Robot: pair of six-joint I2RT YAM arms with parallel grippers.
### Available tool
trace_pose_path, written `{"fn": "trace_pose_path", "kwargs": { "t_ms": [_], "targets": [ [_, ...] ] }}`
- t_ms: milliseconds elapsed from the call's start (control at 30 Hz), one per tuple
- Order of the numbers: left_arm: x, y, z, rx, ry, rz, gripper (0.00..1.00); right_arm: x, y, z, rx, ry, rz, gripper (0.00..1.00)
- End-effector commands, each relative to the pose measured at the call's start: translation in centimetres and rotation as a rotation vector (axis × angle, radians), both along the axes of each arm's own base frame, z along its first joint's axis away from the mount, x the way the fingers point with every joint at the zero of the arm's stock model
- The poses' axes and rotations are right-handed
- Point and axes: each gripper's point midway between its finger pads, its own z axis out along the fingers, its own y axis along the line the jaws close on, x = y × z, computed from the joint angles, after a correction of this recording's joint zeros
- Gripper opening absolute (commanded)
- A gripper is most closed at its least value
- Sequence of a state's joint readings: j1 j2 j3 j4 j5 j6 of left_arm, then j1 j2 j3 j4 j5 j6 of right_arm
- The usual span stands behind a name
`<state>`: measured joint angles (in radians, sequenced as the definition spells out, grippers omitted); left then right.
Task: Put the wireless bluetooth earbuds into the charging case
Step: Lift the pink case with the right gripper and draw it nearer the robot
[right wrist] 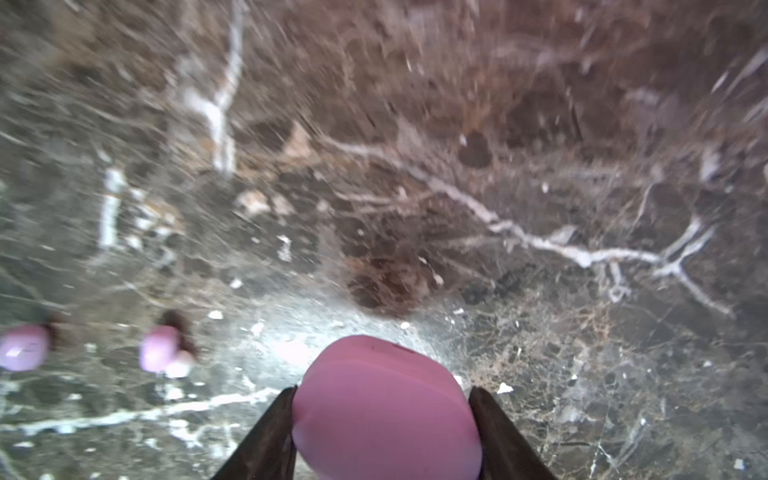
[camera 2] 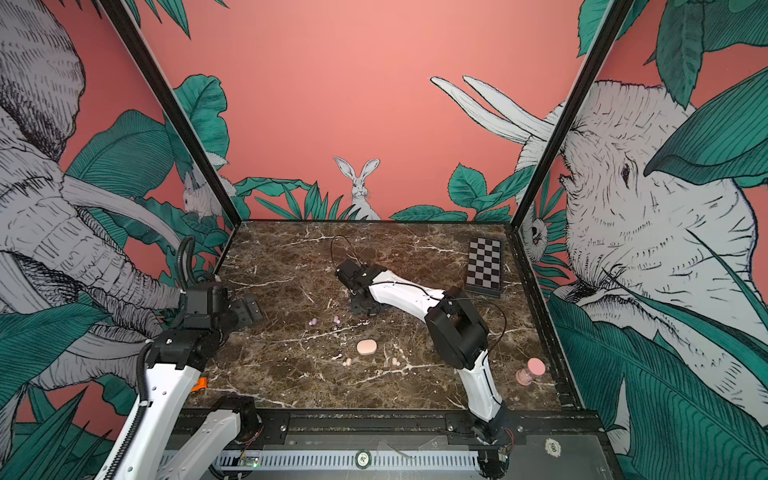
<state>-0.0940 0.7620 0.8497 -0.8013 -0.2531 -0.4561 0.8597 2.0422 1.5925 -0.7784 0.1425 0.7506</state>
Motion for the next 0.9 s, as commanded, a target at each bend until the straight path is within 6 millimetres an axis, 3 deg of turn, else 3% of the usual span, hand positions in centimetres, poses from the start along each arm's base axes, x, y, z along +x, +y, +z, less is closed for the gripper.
{"fn": "trace_pose_path", "kwargs": {
  "t_ms": [0,367,667,867],
  "targets": [
    [0.0,0.0,-0.1,-0.008,-0.002,0.006,0.99,-0.5,-0.3,-0.7,0.04,0.014,-0.018,0.5],
    [0.0,0.0,-0.2,-0.009,-0.001,0.005,0.99,-1.4,-1.1,-2.1,0.022,0.066,-0.044,0.54],
    [0.1,-0.1,-0.2,-0.009,0.003,0.004,0.99,-1.9,-1.7,-2.0,-0.016,0.116,-0.062,0.71],
    [0.1,-0.1,-0.4,-0.011,0.009,0.002,0.99,-2.1,-1.3,-1.2,-0.01,0.144,-0.061,0.72]
  ]
}}
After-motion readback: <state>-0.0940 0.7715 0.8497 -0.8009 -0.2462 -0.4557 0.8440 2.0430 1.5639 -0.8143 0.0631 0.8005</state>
